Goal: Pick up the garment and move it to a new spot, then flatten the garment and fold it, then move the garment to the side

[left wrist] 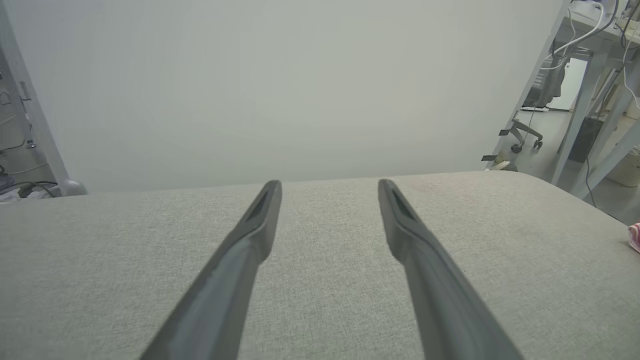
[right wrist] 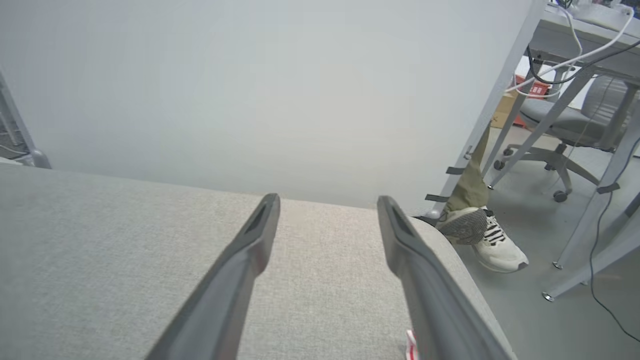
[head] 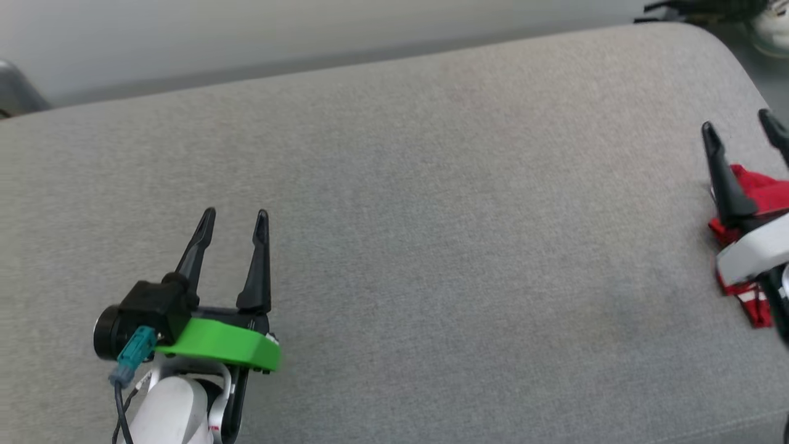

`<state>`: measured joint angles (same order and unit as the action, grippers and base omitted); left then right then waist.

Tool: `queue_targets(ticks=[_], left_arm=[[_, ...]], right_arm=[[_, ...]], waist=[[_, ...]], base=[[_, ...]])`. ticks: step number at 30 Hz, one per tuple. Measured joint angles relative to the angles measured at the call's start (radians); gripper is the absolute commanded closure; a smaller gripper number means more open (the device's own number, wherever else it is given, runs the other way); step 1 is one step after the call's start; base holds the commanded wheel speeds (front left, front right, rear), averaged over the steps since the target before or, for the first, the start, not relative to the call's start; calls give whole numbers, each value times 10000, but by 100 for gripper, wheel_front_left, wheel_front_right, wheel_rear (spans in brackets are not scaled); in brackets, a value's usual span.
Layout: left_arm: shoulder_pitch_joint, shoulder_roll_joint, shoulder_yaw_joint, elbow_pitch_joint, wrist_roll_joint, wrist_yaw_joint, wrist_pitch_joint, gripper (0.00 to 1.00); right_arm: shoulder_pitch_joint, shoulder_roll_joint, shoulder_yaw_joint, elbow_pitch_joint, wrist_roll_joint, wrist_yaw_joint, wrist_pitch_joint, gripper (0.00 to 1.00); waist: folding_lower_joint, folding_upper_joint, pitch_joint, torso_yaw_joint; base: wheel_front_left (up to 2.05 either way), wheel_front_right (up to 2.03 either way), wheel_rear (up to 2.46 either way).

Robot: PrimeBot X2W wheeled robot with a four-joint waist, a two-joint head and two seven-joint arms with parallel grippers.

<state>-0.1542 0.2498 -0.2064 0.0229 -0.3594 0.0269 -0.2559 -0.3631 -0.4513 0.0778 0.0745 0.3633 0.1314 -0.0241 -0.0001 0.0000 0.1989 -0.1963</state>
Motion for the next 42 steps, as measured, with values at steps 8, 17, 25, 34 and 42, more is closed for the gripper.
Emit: queue_targets(ticks=[8,17,25,34,42], left_arm=[[617,-489,673,-50,460,111,0,0],[1024,-1187,1419,217,1066,-585,0,0],[1071,-1524,1810,311,1388,-986,0,0],[1124,-1735,2046,387,1407,-1292,0,0],[1126,-1847,2266,431,1578,-1342,0,0]], right_arm=[[1632,1664,-416,-978,-128,0,-832,0],[2830,3250,-307,-520,-186,-2,-1812,0],[2849,3461,-161,-364,-355,-2,-1977,0],[2903,3476,-134,-370,-424,-2,-1975,0],[2994,3467,-134,-288,-426,-2,-1975,0]], waist=[[0,0,-685,850],[0,0,-1147,1664],[0,0,-1271,1749],[0,0,-1330,1696],[0,0,-1364,1662]], base=[[0,0,0],[0,0,0],[0,0,0],[0,0,0],[0,0,0]])
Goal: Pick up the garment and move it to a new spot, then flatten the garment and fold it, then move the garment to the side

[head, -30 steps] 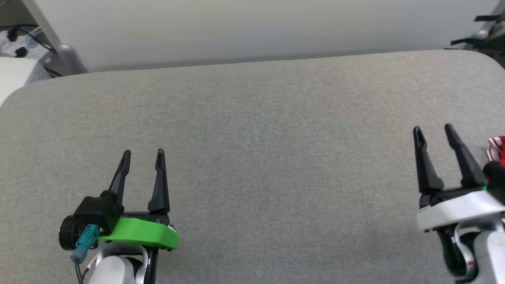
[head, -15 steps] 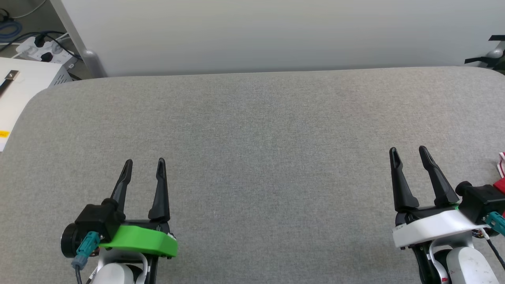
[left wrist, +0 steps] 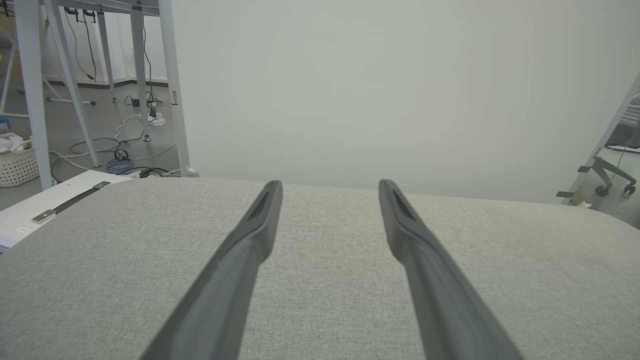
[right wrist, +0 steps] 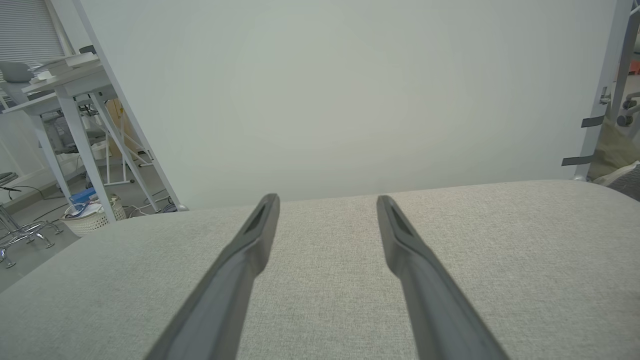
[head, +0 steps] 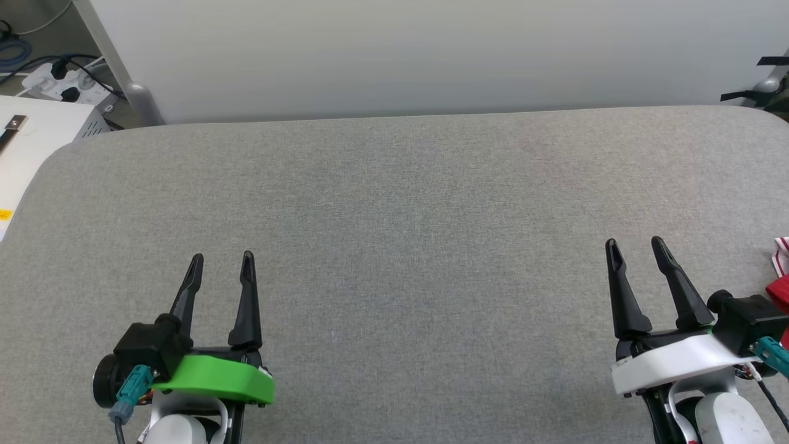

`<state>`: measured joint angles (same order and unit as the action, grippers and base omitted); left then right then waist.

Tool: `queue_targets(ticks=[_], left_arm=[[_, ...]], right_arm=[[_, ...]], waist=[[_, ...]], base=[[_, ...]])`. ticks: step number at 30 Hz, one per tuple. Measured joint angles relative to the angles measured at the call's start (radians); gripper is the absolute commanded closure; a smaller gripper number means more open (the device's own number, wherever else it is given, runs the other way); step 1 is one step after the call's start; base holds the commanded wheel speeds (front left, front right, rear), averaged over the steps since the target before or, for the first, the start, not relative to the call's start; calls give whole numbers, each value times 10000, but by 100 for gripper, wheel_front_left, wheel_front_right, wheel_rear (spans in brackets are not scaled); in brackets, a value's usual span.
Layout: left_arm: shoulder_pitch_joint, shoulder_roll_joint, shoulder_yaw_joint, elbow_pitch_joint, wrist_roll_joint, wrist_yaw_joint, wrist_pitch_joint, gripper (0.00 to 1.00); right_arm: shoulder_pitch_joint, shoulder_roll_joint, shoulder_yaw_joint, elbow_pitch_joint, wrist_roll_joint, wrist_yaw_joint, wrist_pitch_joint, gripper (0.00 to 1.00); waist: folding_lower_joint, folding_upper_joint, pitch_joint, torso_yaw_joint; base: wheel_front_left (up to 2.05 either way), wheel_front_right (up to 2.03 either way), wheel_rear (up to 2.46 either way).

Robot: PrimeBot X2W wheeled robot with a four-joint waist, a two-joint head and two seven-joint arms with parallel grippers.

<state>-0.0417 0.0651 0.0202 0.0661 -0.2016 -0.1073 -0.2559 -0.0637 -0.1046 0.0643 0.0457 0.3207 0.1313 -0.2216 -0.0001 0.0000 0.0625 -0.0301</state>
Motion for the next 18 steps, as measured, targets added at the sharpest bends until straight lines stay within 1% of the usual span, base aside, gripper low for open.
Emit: queue_targets(ticks=[3,4,18], left_arm=[[1,-21,-35,115,-2,-50,-2,0],[1,-21,-61,140,-2,-63,10,100],[-4,-19,-94,117,36,-25,198,100]], right_arm=[[0,2,8,92,0,0,-2,0],[0,4,8,109,2,0,2,100],[-1,35,-27,102,-169,0,150,100]], waist=[[0,0,-9,-5],[0,0,-8,-4],[1,0,-60,19]], base=[[0,0,0],[0,0,0],[0,0,0]])
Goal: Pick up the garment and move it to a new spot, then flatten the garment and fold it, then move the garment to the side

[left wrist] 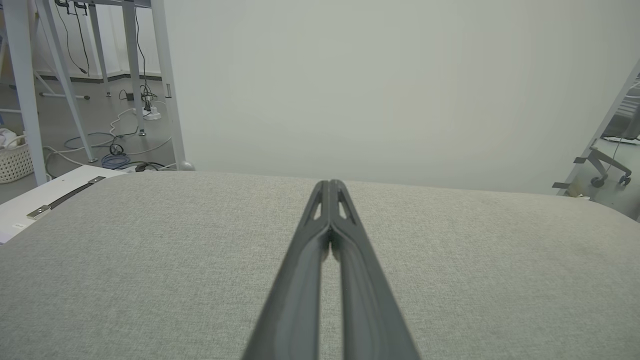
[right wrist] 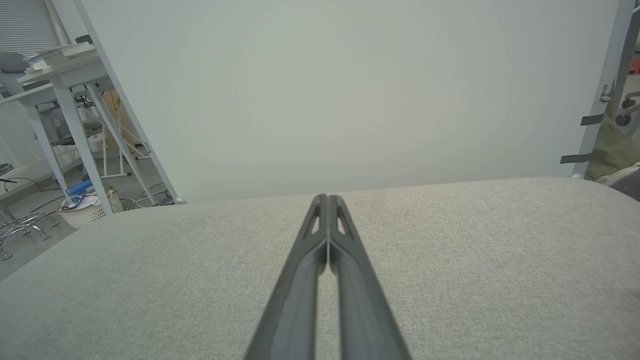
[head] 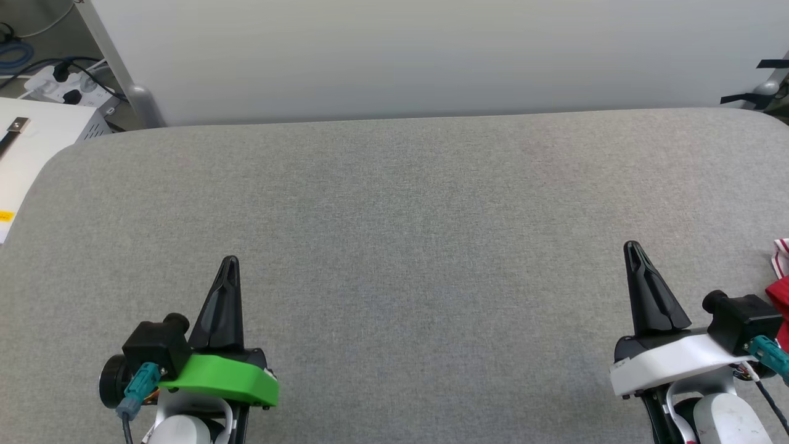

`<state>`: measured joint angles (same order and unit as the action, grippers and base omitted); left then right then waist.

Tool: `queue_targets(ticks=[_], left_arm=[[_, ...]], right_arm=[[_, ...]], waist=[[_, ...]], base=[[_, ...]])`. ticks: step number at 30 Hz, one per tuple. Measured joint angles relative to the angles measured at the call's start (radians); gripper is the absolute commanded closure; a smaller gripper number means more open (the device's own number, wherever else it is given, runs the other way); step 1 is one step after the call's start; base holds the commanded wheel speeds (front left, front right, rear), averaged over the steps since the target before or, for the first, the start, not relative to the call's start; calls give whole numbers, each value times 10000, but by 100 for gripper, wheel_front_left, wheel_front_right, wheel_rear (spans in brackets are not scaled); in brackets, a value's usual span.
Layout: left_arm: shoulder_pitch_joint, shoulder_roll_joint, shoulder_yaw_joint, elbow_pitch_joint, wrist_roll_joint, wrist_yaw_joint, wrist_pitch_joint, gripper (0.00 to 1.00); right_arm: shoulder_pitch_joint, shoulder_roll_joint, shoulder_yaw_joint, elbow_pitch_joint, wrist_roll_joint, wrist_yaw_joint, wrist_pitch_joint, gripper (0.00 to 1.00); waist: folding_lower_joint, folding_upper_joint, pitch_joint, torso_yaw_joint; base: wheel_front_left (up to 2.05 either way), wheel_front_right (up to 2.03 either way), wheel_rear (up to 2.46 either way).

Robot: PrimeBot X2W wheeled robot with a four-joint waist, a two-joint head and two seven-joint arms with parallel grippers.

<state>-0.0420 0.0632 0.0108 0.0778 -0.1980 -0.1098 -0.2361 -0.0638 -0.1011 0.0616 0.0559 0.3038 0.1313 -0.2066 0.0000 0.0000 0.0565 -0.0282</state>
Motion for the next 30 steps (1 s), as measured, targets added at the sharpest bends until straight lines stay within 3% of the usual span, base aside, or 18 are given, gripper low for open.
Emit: queue_targets(ticks=[30], left_arm=[[4,-4,-25,-209,525,276,623,100]], right_arm=[[33,111,-161,-130,-825,0,541,100]], waist=[[0,0,-156,78]], base=[[0,0,0]])
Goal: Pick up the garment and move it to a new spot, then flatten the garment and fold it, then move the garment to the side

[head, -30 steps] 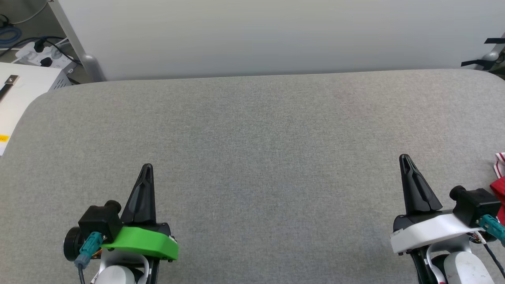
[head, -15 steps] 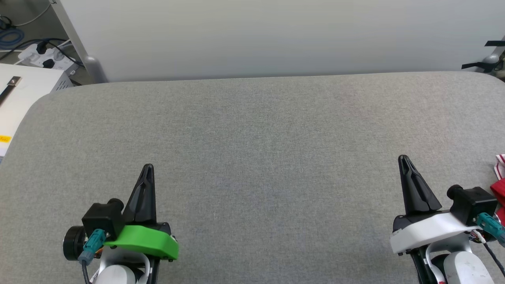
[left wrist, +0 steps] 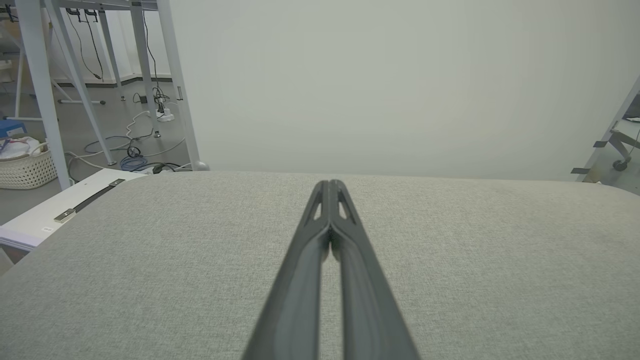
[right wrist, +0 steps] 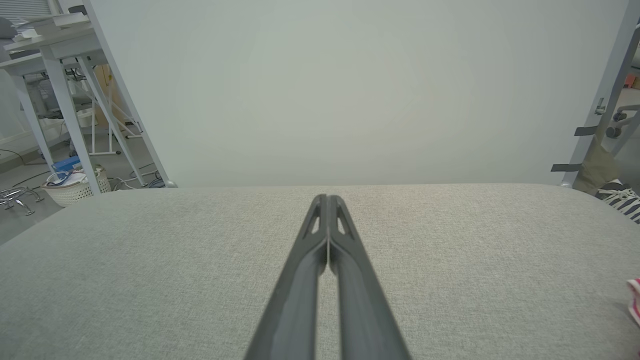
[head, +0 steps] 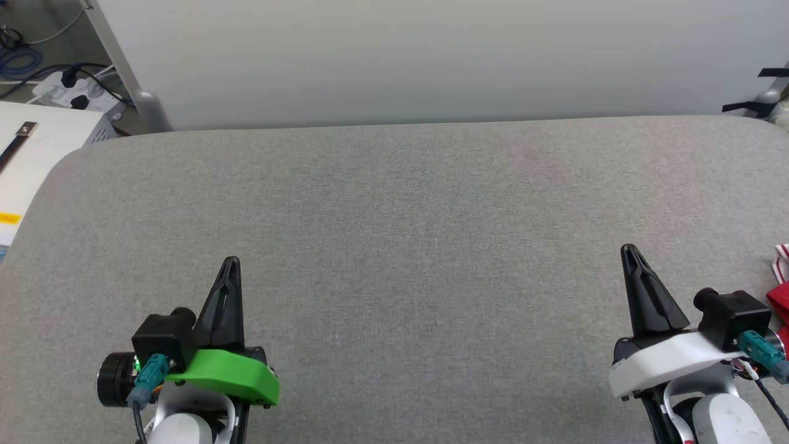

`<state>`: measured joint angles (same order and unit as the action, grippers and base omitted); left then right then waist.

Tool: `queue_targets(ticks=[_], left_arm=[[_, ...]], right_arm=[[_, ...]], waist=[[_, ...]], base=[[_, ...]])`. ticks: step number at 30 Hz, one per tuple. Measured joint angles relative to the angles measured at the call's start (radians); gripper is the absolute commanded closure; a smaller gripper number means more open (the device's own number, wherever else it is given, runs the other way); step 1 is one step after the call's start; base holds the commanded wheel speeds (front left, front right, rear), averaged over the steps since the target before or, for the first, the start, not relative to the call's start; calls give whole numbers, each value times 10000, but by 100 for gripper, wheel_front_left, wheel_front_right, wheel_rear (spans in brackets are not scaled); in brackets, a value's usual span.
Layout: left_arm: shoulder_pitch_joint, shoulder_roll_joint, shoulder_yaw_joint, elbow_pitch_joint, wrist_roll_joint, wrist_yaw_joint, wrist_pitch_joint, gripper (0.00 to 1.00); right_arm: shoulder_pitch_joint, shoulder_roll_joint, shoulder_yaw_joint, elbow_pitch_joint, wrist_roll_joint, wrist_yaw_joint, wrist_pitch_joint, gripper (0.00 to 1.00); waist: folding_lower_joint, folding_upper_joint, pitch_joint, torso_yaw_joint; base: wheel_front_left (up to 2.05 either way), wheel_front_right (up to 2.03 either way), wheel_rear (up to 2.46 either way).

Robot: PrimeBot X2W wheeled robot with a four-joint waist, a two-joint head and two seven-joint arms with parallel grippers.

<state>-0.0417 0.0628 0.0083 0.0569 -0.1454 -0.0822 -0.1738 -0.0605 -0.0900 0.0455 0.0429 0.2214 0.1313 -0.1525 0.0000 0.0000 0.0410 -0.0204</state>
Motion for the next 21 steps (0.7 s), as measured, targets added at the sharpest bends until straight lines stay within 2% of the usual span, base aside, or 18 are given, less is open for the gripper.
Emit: queue_targets(ticks=[21], left_arm=[[13,-12,-13,-113,349,209,430,100]], right_arm=[[174,119,-104,-77,-535,0,384,100]], waist=[[0,0,-102,51]], base=[[0,0,0]])
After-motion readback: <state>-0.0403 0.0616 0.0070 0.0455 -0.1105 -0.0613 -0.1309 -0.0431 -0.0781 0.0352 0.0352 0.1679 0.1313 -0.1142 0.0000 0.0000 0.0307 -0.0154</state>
